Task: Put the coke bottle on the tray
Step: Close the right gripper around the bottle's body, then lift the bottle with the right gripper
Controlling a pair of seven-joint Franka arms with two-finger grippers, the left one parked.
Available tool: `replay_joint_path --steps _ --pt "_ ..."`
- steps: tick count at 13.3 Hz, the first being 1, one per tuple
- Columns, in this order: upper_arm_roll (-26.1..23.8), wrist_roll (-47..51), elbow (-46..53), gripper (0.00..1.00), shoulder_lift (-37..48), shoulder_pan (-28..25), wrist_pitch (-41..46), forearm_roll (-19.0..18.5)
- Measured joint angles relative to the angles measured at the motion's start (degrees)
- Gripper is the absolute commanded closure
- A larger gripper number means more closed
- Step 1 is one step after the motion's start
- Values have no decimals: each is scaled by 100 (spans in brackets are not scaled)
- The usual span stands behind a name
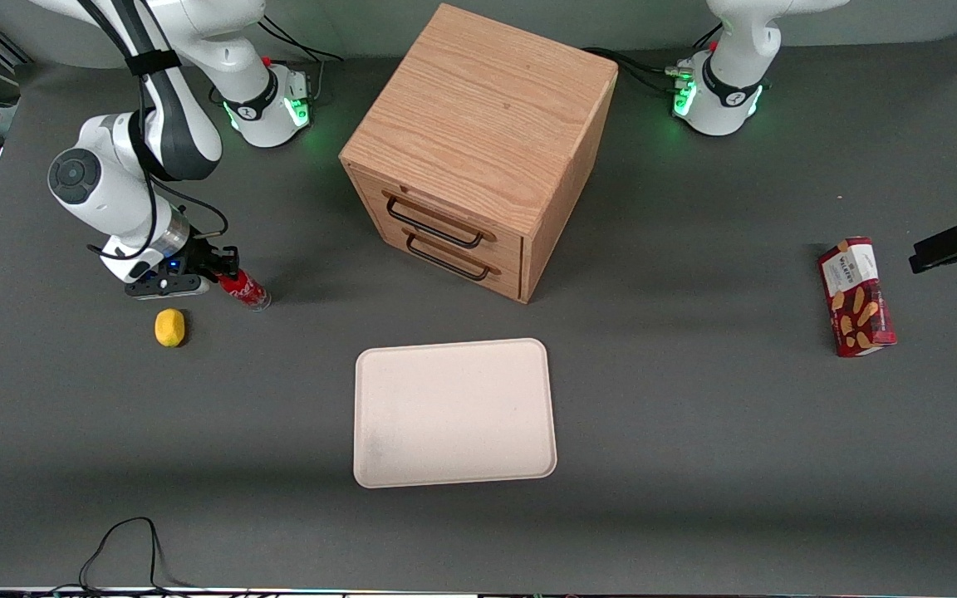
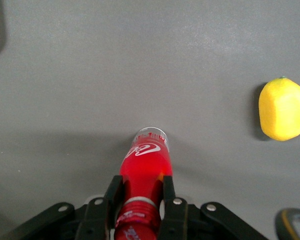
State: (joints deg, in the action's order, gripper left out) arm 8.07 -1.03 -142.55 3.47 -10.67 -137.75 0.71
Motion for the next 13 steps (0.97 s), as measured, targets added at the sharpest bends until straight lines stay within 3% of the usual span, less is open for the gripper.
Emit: replay_joint_path --steps 2,6,13 --pt "-5 -4 333 98 -2 -1 317 -2" --pt "-32 -5 2411 100 -261 -4 2275 -4" --pt "-385 82 7121 100 -2456 -40 4683 181"
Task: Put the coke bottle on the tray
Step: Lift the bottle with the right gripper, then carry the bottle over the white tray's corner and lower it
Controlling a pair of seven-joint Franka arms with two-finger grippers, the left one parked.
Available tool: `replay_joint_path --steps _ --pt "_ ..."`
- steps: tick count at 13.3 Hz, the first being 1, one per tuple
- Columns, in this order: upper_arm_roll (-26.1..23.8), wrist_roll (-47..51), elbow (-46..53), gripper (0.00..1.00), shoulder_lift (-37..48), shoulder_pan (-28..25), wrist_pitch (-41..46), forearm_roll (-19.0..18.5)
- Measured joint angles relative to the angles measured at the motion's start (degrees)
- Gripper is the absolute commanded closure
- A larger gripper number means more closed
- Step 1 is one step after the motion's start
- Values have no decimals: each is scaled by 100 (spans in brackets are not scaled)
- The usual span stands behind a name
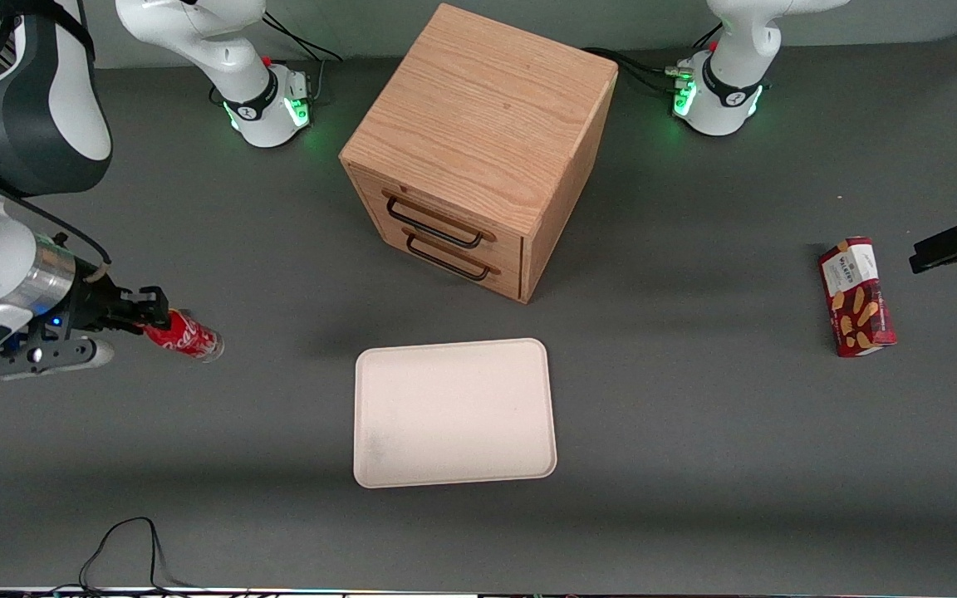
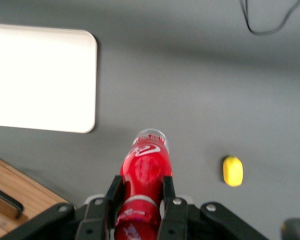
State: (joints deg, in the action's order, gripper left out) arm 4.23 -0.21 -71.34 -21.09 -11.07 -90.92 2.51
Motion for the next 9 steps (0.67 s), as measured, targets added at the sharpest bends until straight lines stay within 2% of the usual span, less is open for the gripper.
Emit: replay_joint_path --steps 3,6,8,9 --pt "-538 161 1426 100 -1243 4 46 18" --pt "-1237 239 1831 100 -2252 -26 -925 19" --pt "-1317 239 1905 100 -2713 -188 -1483 -103" --pt "-1327 277 1921 100 -2886 -296 -1699 -341"
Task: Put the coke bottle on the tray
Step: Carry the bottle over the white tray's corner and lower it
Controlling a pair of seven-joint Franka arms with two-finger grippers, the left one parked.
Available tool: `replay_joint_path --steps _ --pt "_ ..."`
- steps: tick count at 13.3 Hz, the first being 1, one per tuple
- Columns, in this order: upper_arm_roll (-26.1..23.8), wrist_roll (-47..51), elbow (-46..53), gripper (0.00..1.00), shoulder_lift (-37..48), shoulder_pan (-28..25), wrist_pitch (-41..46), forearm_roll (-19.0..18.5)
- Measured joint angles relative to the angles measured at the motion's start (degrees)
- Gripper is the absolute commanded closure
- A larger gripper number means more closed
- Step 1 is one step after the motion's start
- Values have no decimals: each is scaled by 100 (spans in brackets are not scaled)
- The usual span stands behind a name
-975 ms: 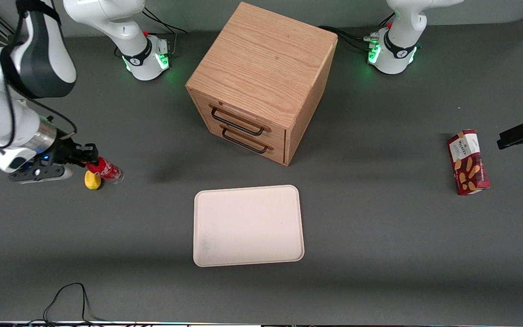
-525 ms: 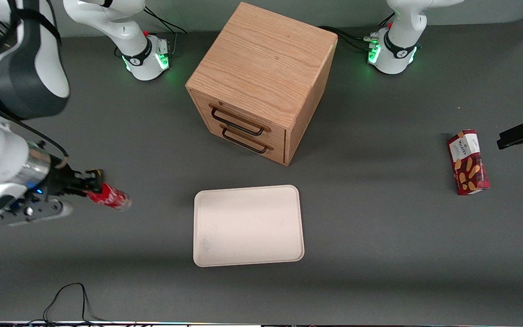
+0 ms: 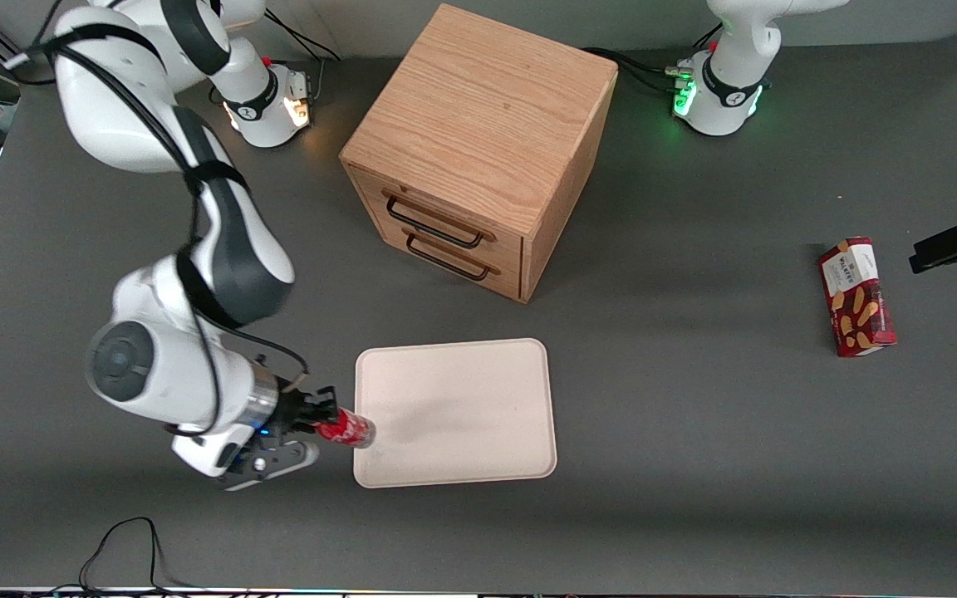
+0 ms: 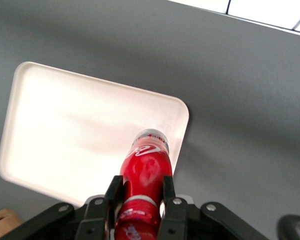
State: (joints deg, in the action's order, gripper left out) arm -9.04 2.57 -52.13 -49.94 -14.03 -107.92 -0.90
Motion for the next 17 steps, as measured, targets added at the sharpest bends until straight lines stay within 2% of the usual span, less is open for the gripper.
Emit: replay_joint_path --steps 2,5,6,7,8,14,16,17 --pt "-7 171 33 100 -296 -165 -334 -329" --pt "-8 238 36 100 -584 -217 -694 -480" --pt "-8 270 34 69 -633 -215 -801 -507" --pt "-8 300 33 6 -636 -215 -865 -515" --pt "-8 349 30 0 -637 -215 -882 -520" --pt "-40 844 16 0 -601 -221 -907 -697" --pt "-38 908 -340 0 -266 -218 -892 -682" --pt "-11 976 -728 0 95 -205 -884 -561"
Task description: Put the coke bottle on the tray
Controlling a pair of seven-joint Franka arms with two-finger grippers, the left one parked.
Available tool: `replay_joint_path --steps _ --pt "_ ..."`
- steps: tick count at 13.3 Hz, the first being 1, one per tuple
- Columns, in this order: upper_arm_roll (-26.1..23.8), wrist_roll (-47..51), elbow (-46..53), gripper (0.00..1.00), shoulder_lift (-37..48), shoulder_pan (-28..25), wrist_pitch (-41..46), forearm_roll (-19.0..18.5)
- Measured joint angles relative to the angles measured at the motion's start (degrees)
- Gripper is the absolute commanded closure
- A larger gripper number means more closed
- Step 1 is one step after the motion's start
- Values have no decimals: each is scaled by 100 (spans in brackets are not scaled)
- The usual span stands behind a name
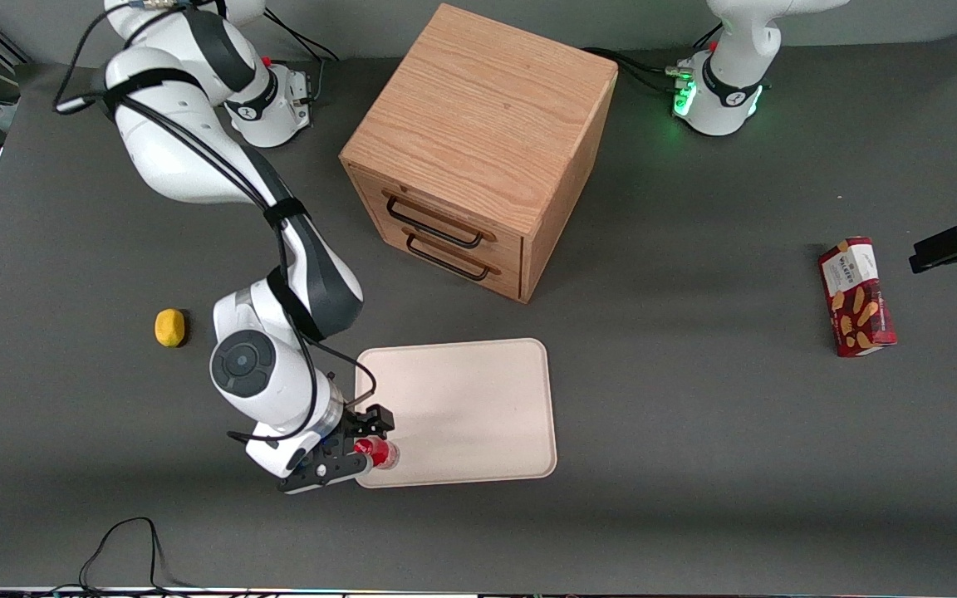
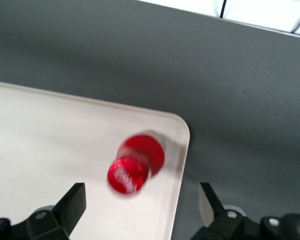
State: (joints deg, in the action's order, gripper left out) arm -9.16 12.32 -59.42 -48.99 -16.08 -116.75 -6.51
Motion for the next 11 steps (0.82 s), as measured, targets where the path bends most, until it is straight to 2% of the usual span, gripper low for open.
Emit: replay_joint_path --steps 2,4,8,9,11 --pt "349 38 -1148 0 1136 21 82 627" --pt "797 38 -2523 0 2500 98 225 916" --pt "1597 26 -5214 0 4994 181 308 955" --pt "1705 26 -5645 0 5459 184 380 917" --pt "1836 29 -5951 0 6062 179 811 587"
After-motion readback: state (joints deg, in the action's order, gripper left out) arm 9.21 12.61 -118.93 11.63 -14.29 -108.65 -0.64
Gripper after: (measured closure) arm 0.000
